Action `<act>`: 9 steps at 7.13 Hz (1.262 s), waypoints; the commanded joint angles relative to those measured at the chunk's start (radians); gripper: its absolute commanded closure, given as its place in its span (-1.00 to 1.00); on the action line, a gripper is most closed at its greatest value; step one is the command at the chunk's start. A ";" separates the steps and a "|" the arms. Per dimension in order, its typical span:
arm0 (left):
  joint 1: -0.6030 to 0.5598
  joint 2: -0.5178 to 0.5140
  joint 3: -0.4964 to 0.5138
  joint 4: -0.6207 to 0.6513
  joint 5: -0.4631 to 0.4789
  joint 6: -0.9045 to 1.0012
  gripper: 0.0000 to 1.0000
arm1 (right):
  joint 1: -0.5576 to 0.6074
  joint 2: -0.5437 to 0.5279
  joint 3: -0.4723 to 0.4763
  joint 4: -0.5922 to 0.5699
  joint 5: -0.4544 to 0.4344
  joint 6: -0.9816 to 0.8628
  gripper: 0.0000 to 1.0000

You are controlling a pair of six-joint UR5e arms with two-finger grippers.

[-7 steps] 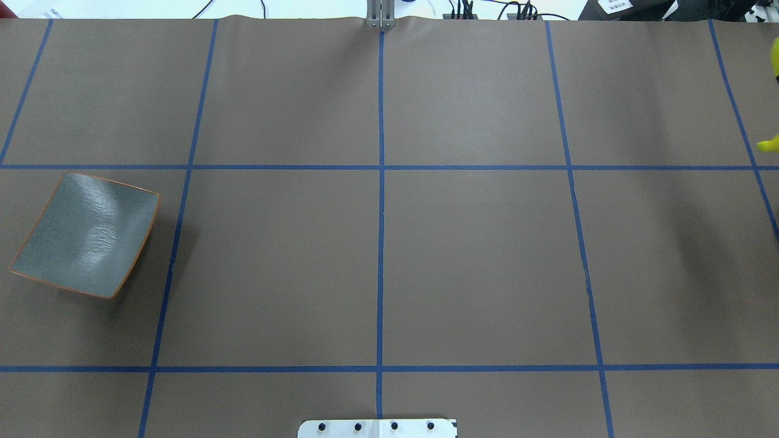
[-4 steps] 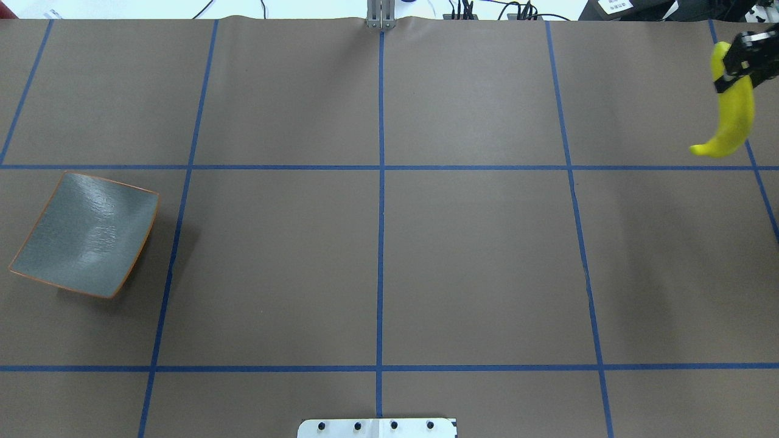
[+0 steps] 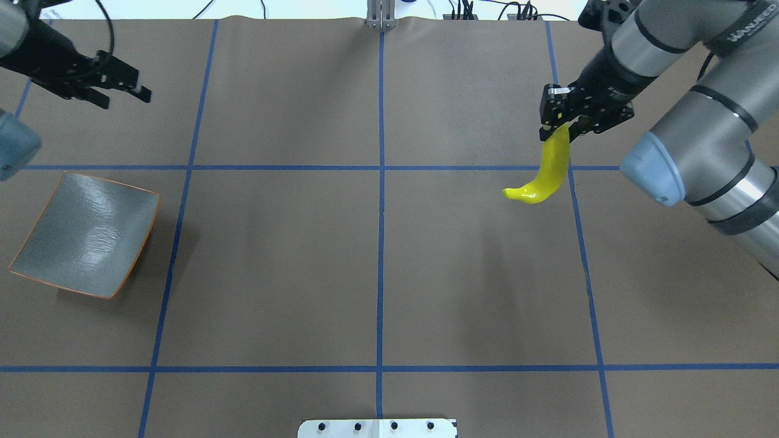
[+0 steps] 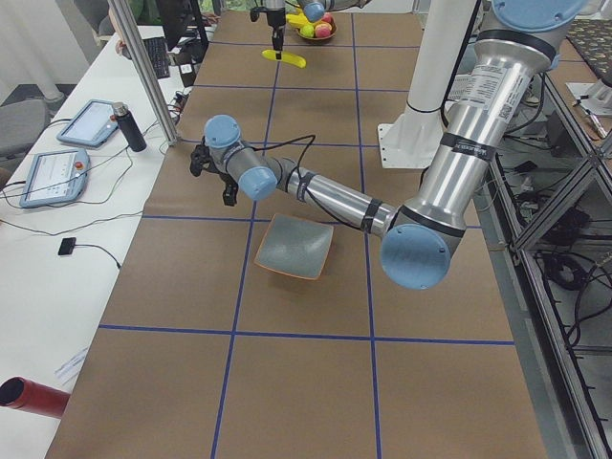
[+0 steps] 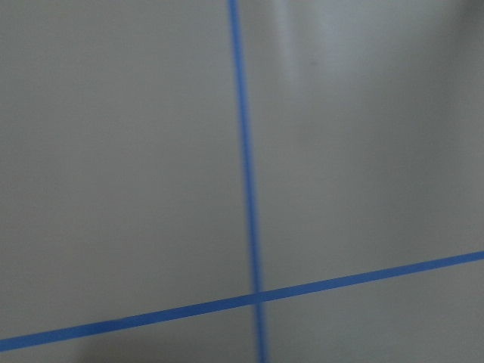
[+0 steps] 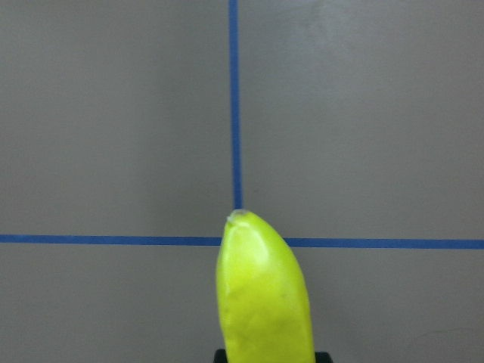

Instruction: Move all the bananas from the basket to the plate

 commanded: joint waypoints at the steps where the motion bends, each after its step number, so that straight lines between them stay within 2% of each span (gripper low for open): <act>1: 0.129 -0.147 -0.002 -0.095 -0.001 -0.373 -1.00 | -0.097 0.076 0.004 0.003 -0.028 0.113 1.00; 3: 0.200 -0.201 -0.002 -0.253 0.005 -0.589 -1.00 | -0.185 0.117 0.030 0.010 -0.045 0.209 1.00; 5: 0.250 -0.242 -0.002 -0.331 0.016 -0.706 -1.00 | -0.229 0.122 0.019 0.122 -0.066 0.333 1.00; 6: 0.279 -0.258 -0.002 -0.408 0.069 -0.790 -1.00 | -0.240 0.124 0.019 0.133 -0.072 0.337 1.00; 7: 0.388 -0.260 -0.002 -0.506 0.194 -0.816 -1.00 | -0.240 0.122 0.019 0.133 -0.073 0.337 1.00; 8: 0.453 -0.272 -0.012 -0.514 0.235 -0.827 -1.00 | -0.240 0.124 0.019 0.136 -0.073 0.336 1.00; 9: 0.470 -0.276 -0.029 -0.516 0.240 -0.873 -1.00 | -0.239 0.122 0.021 0.136 -0.073 0.334 1.00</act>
